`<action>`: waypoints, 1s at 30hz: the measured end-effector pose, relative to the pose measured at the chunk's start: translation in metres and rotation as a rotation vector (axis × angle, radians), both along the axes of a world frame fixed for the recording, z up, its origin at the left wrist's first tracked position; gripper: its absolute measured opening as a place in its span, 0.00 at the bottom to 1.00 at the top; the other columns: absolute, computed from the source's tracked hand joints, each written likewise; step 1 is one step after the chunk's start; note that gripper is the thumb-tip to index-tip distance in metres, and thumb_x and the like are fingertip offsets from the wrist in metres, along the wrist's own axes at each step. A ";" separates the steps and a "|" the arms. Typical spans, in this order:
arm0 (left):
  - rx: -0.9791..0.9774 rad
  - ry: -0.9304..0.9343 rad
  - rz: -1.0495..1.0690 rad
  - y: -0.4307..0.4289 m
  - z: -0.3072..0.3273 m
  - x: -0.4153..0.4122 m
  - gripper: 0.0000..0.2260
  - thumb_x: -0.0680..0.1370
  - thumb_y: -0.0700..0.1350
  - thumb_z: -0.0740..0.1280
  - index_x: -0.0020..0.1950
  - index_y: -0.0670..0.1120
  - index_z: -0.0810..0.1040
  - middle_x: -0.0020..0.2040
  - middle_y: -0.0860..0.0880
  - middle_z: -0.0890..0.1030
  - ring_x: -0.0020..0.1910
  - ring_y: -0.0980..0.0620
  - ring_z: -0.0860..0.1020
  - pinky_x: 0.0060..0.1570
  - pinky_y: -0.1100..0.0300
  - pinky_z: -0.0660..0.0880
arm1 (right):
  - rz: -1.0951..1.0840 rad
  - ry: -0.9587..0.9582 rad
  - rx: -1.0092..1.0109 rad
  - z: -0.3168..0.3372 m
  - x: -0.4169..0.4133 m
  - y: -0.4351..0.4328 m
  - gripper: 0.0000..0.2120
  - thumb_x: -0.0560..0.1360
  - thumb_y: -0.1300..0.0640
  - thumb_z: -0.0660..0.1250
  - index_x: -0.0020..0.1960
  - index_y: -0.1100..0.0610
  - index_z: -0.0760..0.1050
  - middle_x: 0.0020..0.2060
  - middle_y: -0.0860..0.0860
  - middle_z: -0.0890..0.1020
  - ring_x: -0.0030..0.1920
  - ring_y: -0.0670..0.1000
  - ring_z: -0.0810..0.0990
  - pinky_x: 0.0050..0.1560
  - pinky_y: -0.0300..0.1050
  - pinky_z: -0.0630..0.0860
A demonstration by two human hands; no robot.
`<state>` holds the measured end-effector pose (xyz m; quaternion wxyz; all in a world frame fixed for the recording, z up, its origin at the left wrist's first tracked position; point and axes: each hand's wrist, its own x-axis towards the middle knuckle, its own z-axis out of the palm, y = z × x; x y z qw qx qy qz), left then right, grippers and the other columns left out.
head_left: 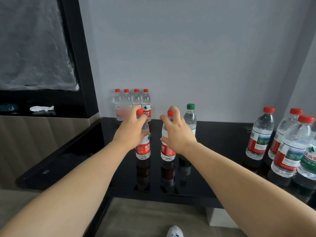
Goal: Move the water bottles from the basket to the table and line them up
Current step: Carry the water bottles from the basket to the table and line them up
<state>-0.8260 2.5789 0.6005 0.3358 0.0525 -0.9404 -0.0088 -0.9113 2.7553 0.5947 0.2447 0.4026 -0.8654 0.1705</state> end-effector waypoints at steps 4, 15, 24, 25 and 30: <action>-0.046 0.026 0.041 -0.001 0.001 -0.001 0.26 0.73 0.48 0.79 0.68 0.46 0.74 0.74 0.45 0.64 0.57 0.41 0.81 0.52 0.48 0.82 | 0.015 0.029 -0.019 -0.003 -0.003 0.001 0.32 0.73 0.56 0.78 0.70 0.53 0.65 0.73 0.53 0.54 0.61 0.60 0.74 0.54 0.54 0.82; -0.173 -0.017 0.120 -0.004 0.004 0.003 0.31 0.69 0.49 0.82 0.69 0.49 0.74 0.74 0.47 0.68 0.66 0.42 0.75 0.57 0.47 0.79 | -0.065 0.001 -0.035 0.001 -0.006 0.011 0.39 0.71 0.58 0.80 0.75 0.46 0.64 0.76 0.51 0.55 0.71 0.60 0.66 0.65 0.57 0.77; -0.076 -0.098 0.052 -0.006 0.003 0.003 0.35 0.73 0.39 0.78 0.77 0.51 0.69 0.80 0.52 0.53 0.73 0.44 0.69 0.60 0.48 0.80 | -0.023 -0.073 0.005 0.003 -0.009 0.009 0.39 0.70 0.66 0.75 0.77 0.51 0.65 0.76 0.47 0.50 0.70 0.59 0.68 0.58 0.52 0.81; -0.055 -0.101 0.040 -0.006 0.003 0.004 0.35 0.72 0.38 0.78 0.76 0.51 0.69 0.80 0.53 0.52 0.72 0.44 0.70 0.59 0.48 0.80 | -0.014 -0.080 0.013 0.003 -0.009 0.009 0.39 0.70 0.66 0.74 0.77 0.51 0.64 0.76 0.47 0.49 0.70 0.59 0.67 0.58 0.52 0.81; -0.033 -0.097 0.009 -0.004 0.001 0.002 0.29 0.71 0.45 0.80 0.69 0.49 0.74 0.79 0.51 0.52 0.65 0.45 0.76 0.54 0.52 0.81 | 0.033 -0.096 0.044 0.003 -0.010 0.008 0.39 0.72 0.58 0.76 0.78 0.52 0.62 0.79 0.47 0.45 0.75 0.61 0.64 0.65 0.54 0.78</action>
